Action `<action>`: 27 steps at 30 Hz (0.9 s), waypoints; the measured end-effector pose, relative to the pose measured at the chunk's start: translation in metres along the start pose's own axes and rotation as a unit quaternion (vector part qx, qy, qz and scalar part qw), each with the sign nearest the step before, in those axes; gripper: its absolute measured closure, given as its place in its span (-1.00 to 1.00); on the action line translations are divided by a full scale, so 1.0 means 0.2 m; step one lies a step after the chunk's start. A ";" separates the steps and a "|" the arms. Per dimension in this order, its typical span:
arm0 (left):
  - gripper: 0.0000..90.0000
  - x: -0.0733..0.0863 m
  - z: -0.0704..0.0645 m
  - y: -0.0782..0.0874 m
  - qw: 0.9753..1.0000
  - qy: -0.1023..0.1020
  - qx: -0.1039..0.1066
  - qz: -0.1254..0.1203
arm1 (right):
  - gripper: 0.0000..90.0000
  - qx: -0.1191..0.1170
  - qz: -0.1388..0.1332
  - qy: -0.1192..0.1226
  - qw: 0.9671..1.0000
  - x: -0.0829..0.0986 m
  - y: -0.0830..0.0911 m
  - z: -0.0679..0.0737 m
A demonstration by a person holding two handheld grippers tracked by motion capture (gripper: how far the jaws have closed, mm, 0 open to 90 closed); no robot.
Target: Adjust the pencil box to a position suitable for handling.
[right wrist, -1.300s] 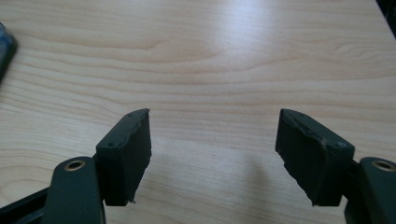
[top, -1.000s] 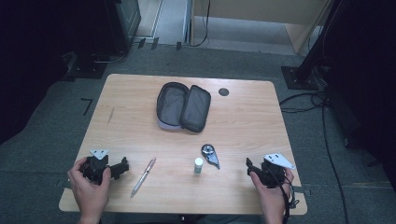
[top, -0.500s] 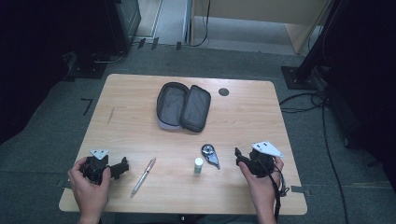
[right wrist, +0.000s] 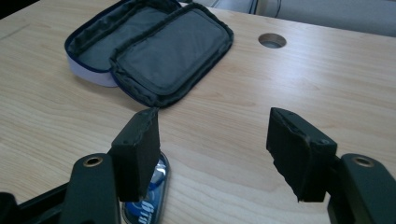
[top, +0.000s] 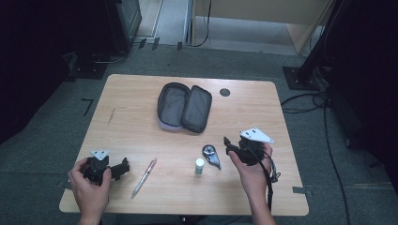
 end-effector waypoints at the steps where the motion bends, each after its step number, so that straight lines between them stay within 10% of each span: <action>1: -1.00 0.00 0.00 0.00 1.000 0.000 0.000 0.000 | -0.19 -0.004 0.003 0.003 1.000 -0.01 -0.01 0.02; 27: -1.00 0.00 0.00 0.00 1.000 0.000 0.000 0.000 | 0.40 -0.112 0.047 0.036 0.992 -0.22 -0.32 0.35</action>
Point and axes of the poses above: each handheld gripper's, and its own axes: y roughly backward along the jaws, x roughly out of its underside, z roughly to its left, the point moved 3 cm from there along -y, roughly forward along the jaws, and after that the axes turned 7 degrees about -y, right-handed, at the moved point
